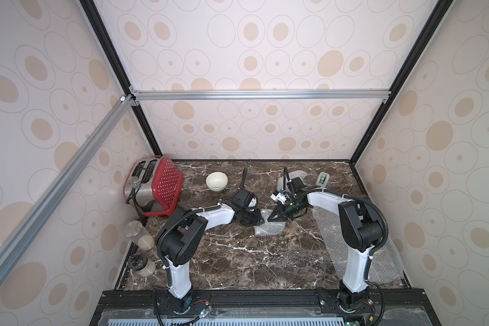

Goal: Wrap bowls in bubble wrap
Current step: Stick the tape on the bubble wrap.

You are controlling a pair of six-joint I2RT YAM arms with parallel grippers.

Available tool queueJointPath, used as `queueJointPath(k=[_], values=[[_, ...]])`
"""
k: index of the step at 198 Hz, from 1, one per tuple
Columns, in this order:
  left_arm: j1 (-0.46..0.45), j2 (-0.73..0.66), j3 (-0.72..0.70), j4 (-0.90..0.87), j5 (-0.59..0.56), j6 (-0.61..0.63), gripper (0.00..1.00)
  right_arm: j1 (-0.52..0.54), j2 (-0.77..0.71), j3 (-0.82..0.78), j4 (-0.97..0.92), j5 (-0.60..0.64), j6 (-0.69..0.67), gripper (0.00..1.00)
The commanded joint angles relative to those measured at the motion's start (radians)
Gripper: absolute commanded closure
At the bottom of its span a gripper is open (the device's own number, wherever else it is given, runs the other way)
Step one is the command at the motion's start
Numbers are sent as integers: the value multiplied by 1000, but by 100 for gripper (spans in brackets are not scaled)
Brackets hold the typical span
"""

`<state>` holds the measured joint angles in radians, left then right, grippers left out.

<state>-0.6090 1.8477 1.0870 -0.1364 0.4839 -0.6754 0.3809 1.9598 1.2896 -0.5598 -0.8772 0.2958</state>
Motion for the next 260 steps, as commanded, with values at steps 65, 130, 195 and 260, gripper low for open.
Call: queueJointPath(k=[65,130,195,260], values=[[-7,2,38,13,14,22,73,33,37,-6,6,120,6,98],[-3,-74,27,-51,-42,77,49,53,31,-1,7,184,5,97],[25,-184,-14,-78,-109,84,34,52,27,2,15,184,9,97],[5,-212,-47,-48,-64,229,24,52,36,21,6,176,10,97]])
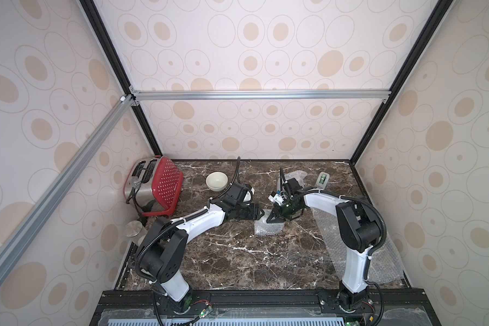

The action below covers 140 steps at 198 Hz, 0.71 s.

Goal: Wrap bowls in bubble wrap
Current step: Stick the tape on the bubble wrap.

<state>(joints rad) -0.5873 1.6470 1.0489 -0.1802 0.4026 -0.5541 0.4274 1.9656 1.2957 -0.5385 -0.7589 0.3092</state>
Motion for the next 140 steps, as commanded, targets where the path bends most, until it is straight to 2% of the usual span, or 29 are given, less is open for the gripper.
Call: queueJointPath(k=[1,14,34,71,140], values=[[-18,-13,-9,-4,16,111,23,5,30,15,-16,58,-3,97],[-39,-15,-7,-9,-14,138,13,6,30,14,-19,59,-5,97],[-43,-1,-28,64,-18,94,10,6,32,17,-20,58,-5,97],[-43,51,-36,148,-24,32,11,6,32,17,-26,54,-7,97],[-43,124,11,137,-43,43,13,6,32,19,-28,51,-9,97]])
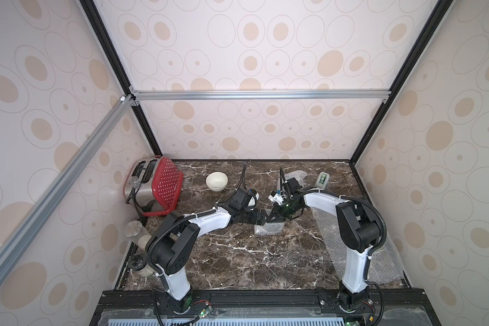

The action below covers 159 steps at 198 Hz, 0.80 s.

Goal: Wrap bowls in bubble wrap
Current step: Stick the tape on the bubble wrap.

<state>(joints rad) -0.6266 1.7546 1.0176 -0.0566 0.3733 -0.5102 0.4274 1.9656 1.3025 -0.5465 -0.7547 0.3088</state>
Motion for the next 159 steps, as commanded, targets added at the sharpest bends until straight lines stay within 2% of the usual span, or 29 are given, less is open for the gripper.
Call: queueJointPath(k=[1,64,159], values=[[-4,17,42,13,-14,0,13,6,32,12,-20,47,-9,97],[5,57,79,-6,-61,7,18,6,29,9,-25,41,-14,97],[34,101,69,29,-39,-16,25,5,21,6,-24,41,-8,97]])
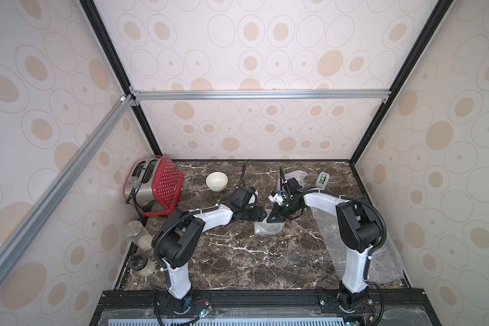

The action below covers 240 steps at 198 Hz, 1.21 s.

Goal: Wrap bowls in bubble wrap
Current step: Stick the tape on the bubble wrap.

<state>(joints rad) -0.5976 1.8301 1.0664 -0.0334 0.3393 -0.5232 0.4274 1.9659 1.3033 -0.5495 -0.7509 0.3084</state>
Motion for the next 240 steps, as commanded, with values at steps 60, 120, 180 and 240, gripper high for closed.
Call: queueJointPath(k=[60,120,180,240], values=[[33,40,3,23,-19,-11,43,5,27,7,-24,38,-10,96],[34,52,-22,60,4,-27,61,5,21,9,-27,50,-9,85],[33,40,-40,70,9,-31,69,4,-34,-13,-71,88,-25,54],[34,25,-30,62,9,-23,74,-24,-140,-32,-163,170,-56,50]])
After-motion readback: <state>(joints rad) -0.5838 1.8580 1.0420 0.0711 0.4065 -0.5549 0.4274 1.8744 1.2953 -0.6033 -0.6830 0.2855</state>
